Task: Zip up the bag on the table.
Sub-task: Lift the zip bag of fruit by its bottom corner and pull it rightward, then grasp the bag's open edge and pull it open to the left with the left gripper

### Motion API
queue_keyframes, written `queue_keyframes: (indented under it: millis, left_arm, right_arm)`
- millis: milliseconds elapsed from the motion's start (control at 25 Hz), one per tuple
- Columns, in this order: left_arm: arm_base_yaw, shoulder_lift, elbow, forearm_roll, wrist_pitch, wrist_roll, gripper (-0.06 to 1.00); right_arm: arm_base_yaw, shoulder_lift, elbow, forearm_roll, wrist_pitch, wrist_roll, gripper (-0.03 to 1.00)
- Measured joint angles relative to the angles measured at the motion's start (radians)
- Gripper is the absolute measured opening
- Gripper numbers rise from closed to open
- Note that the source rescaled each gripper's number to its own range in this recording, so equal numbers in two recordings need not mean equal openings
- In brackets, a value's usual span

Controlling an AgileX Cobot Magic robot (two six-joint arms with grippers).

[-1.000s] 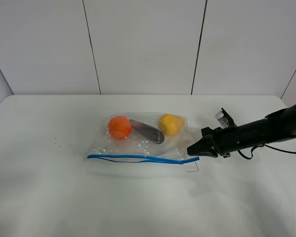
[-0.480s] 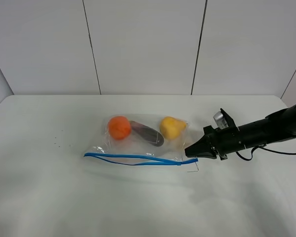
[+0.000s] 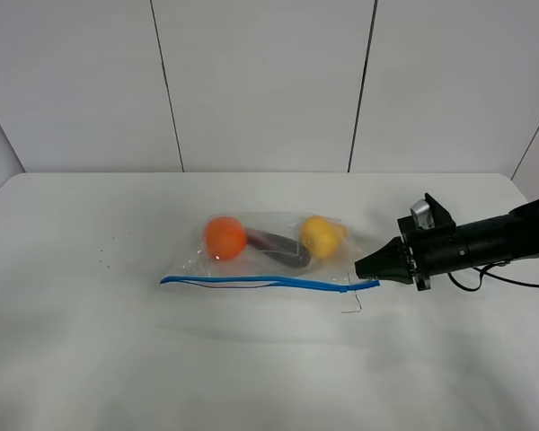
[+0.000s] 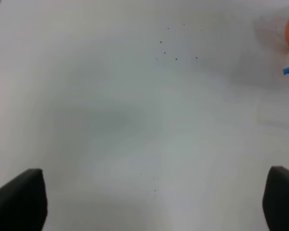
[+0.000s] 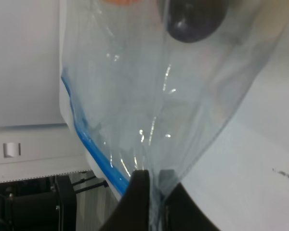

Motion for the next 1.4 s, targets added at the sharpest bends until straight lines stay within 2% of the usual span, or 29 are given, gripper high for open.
queue_keyframes:
  millis: [480,1160,1240,1400]
  left_arm:
    - [0.000,0.000,0.000,0.000,0.000,0.000,1.00]
    - [0.000,0.005,-0.008,0.001,-0.014,0.010,1.00]
    - [0.000,0.049,-0.054,-0.030,-0.062,0.040,1.00]
    - [0.000,0.279,-0.251,-0.174,-0.150,0.169,1.00]
  right_arm:
    - [0.000,-0.150,-0.001,-0.023,0.004,0.077,0.00]
    - [0.000,-0.154,-0.001,-0.031,0.005,0.086,0.00]
    - [0.000,-0.154,-0.001,-0.031,0.005,0.086,0.00]
    - [0.000,-0.154,-0.001,-0.031,0.005,0.090,0.00]
